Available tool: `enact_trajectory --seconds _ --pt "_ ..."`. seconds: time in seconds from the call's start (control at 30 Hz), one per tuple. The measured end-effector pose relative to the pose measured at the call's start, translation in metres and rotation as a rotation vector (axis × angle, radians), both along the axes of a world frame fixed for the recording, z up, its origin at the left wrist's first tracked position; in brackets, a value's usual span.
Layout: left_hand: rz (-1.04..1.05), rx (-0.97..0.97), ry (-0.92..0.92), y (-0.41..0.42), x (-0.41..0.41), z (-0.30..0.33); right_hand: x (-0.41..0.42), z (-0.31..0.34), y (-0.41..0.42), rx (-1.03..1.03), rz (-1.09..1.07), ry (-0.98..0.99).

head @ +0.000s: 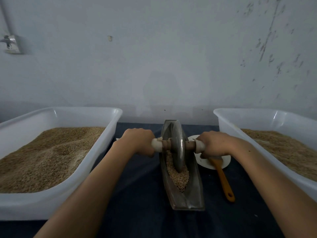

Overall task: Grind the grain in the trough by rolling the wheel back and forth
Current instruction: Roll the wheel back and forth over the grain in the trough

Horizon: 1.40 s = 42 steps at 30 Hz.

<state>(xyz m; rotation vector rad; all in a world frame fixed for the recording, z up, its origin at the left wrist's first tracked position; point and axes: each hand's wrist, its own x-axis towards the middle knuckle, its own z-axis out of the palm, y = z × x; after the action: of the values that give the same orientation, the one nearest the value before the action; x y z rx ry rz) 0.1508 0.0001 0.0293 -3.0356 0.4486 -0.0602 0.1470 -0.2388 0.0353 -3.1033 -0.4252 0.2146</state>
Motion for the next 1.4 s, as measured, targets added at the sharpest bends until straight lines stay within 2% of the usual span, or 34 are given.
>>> enact_trajectory --seconds 0.1,0.23,0.33,0.5,0.67,0.8,0.9,1.07,1.13,1.27,1.4 --pt "0.016 -0.034 -0.029 0.001 0.002 -0.004 0.000 -0.001 0.002 -0.049 0.003 -0.091" --pt "0.033 -0.087 -0.168 0.003 0.004 -0.014 -0.001 -0.015 0.006 -0.039 0.029 -0.443" --pt "0.045 -0.126 -0.248 0.004 0.004 -0.021 0.000 -0.022 0.007 -0.032 0.031 -0.569" --pt "0.039 -0.108 -0.155 0.004 0.003 -0.016 0.000 -0.017 0.007 -0.049 0.022 -0.488" --pt "0.065 -0.063 0.089 0.001 -0.002 -0.002 -0.006 -0.001 0.005 -0.106 0.001 -0.183" --pt "0.065 -0.066 0.153 0.002 -0.002 0.002 -0.010 0.007 0.005 -0.068 -0.024 -0.010" --pt "0.058 -0.074 0.132 0.001 -0.002 0.001 -0.010 0.004 0.005 -0.072 -0.017 -0.039" --pt "0.064 -0.068 -0.080 -0.001 -0.004 -0.006 -0.005 -0.012 0.005 -0.043 0.007 -0.365" --pt "0.054 -0.047 -0.177 -0.003 -0.004 -0.008 -0.002 -0.018 0.004 -0.001 0.010 -0.427" --pt "0.039 -0.013 -0.225 -0.005 -0.005 -0.006 0.001 -0.021 0.001 0.022 -0.012 -0.368" --pt "0.043 -0.001 -0.107 -0.005 -0.007 -0.001 0.000 -0.012 0.000 -0.032 -0.014 -0.228"
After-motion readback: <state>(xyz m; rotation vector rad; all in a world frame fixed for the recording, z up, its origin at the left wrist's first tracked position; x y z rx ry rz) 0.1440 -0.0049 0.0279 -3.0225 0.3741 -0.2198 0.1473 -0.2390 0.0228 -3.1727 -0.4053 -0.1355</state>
